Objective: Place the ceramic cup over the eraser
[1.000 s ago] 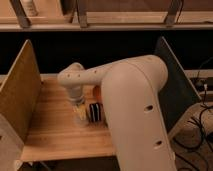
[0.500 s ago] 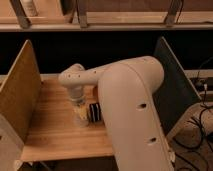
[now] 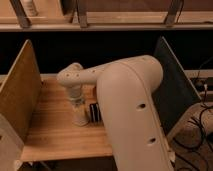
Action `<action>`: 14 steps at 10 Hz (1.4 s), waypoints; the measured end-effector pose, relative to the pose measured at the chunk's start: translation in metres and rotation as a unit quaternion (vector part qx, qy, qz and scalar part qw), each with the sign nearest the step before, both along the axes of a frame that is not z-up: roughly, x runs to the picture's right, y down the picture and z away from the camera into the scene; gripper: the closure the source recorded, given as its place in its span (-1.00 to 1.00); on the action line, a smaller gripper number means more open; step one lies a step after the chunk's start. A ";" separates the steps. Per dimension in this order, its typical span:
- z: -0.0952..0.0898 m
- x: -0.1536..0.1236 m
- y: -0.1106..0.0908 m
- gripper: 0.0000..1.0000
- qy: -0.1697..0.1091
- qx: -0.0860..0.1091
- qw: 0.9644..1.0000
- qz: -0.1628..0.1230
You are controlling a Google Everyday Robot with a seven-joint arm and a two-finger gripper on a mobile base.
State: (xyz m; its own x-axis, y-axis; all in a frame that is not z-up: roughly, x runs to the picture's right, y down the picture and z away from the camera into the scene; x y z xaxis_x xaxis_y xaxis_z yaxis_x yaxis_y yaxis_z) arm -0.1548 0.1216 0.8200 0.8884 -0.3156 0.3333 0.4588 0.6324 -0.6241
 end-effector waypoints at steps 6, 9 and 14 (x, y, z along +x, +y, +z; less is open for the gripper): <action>-0.010 -0.057 -0.058 1.00 -0.064 0.059 0.996 -0.035; -0.022 -0.079 -0.121 1.00 -0.081 0.119 0.988 -0.060; -0.087 -0.031 -0.226 1.00 -0.026 0.216 0.976 -0.016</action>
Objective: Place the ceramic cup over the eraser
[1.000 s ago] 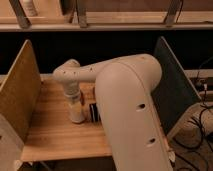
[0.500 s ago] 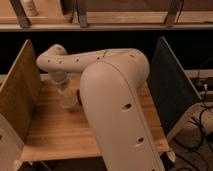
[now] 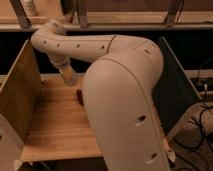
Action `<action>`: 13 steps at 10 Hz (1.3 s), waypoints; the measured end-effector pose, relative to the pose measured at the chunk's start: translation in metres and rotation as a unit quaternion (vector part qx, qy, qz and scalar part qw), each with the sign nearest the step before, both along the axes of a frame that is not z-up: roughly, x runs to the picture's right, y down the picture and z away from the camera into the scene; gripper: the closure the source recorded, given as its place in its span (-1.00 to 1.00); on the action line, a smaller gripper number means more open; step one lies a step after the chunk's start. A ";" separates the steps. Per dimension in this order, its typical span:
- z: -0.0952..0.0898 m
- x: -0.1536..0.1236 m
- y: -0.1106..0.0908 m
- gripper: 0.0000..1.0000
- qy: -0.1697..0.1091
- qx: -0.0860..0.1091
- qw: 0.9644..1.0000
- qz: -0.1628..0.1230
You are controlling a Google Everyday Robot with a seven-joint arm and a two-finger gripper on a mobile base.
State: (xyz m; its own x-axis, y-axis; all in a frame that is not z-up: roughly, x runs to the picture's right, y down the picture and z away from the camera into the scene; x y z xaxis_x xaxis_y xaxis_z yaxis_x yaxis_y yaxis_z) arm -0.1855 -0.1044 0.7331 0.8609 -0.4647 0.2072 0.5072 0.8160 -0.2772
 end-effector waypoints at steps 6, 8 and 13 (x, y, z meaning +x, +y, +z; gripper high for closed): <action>-0.103 0.124 0.024 1.00 0.064 -0.044 0.983 0.166; -0.121 0.150 0.052 1.00 0.080 -0.080 0.973 0.200; -0.130 0.177 0.081 1.00 0.099 -0.119 0.958 0.241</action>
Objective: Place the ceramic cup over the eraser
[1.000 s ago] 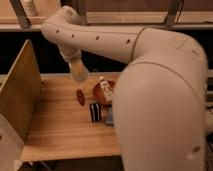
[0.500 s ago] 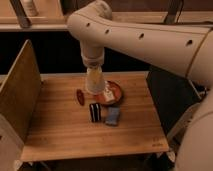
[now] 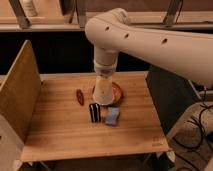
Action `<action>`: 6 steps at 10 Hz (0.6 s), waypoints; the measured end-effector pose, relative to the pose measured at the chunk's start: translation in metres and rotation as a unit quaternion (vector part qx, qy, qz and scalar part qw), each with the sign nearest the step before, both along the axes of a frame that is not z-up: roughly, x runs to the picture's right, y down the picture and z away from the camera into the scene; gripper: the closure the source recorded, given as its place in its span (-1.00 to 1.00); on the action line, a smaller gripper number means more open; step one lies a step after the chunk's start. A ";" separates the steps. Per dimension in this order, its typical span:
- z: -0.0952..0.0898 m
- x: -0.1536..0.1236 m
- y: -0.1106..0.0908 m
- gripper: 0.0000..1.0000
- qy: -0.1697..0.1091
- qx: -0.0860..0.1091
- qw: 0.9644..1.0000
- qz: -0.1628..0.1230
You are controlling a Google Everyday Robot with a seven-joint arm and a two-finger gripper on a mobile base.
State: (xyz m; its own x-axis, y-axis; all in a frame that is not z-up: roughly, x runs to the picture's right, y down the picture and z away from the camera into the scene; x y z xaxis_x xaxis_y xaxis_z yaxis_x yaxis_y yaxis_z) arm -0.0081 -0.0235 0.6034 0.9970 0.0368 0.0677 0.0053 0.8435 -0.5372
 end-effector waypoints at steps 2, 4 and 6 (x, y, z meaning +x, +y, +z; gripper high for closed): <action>0.000 -0.003 0.001 1.00 -0.002 -0.001 1.000 -0.002; 0.014 -0.012 0.002 1.00 -0.010 0.002 1.000 -0.012; 0.030 -0.035 0.004 1.00 -0.029 0.003 0.999 -0.032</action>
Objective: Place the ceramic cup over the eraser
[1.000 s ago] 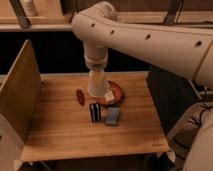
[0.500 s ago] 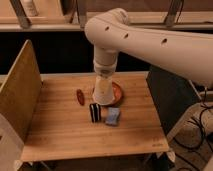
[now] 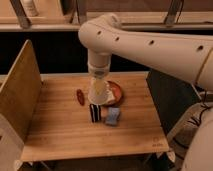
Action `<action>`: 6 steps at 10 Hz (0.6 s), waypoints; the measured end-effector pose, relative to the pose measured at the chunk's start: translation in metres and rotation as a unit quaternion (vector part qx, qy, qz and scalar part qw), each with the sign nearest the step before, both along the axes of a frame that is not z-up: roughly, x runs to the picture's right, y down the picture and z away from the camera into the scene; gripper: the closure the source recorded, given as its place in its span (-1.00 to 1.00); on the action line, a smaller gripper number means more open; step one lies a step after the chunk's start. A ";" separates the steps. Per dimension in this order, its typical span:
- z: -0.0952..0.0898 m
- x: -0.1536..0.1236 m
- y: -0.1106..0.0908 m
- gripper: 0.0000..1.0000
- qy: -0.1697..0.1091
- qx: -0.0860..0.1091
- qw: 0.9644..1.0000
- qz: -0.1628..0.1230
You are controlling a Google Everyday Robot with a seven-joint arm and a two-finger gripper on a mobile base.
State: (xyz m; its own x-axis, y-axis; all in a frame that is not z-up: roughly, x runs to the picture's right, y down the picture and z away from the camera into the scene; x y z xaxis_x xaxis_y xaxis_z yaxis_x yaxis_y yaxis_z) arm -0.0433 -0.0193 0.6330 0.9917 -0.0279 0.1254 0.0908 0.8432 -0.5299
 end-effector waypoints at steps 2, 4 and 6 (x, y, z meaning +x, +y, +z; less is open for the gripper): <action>0.015 -0.007 0.004 1.00 -0.005 -0.004 1.000 -0.013; 0.022 -0.009 0.009 1.00 -0.006 -0.010 1.000 -0.017; 0.030 -0.007 0.017 1.00 -0.004 -0.015 1.000 -0.019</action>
